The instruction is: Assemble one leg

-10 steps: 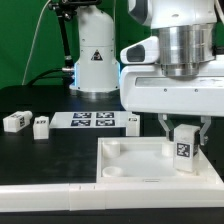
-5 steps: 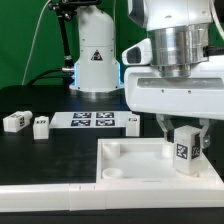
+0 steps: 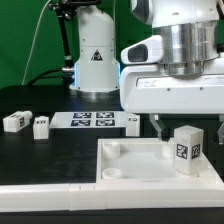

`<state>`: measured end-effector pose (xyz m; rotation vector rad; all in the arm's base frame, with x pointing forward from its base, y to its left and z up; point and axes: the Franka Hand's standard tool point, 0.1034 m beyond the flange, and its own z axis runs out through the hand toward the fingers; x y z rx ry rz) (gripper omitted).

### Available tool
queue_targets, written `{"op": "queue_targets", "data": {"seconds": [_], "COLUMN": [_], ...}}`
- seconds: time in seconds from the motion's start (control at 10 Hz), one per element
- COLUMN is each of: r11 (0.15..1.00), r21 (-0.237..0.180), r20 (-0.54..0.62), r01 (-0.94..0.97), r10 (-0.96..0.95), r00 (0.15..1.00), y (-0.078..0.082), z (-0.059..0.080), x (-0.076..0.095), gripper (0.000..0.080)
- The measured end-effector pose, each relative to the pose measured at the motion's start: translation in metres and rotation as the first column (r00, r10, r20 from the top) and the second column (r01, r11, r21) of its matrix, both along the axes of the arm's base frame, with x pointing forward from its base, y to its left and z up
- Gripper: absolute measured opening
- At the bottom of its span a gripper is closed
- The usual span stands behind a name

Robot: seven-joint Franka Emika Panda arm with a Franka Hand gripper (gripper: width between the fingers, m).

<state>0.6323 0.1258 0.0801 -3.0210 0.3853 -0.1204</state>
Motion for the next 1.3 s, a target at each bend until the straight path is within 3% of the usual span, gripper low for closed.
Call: {"op": "queue_targets", "data": {"seconds": [0.3,0.5,0.6,0.8,0.9,1.0,1.1,1.2,1.3], "r11": [0.960,0.884,0.853,0.722,0.723,0.723,0.723,0.725,0.749], "r21": [-0.046,-0.102,-0.110,-0.124,-0.124,-0.124,-0.124,-0.123,-0.119], "r20": [0.015,0.018,0.014,-0.008,-0.007,-0.007,-0.007,-0.007,-0.005], "r01": [-0.278,-0.456,-0.510,-0.681,-0.680,-0.680,-0.680,-0.678,-0.652], "r10": [0.279,0.460,0.514,0.685,0.684,0.684,0.684,0.682,0.656], "r00": [0.960,0.888,0.858,0.728,0.729,0.729,0.729,0.731,0.755], "y": [-0.003,0.003,0.005,-0.007,-0.006,-0.006,-0.006,-0.006,-0.006], "z": [0.000,0.001,0.000,-0.001,-0.002,-0.002,-0.002,-0.002,-0.002], "x": [0.001,0.001,0.000,0.000,-0.001,-0.001,-0.001,-0.001,-0.001], "gripper": [0.0649,0.0649,0.0649,0.0649,0.0629,0.0500,0.0500,0.0288,0.0290]}}
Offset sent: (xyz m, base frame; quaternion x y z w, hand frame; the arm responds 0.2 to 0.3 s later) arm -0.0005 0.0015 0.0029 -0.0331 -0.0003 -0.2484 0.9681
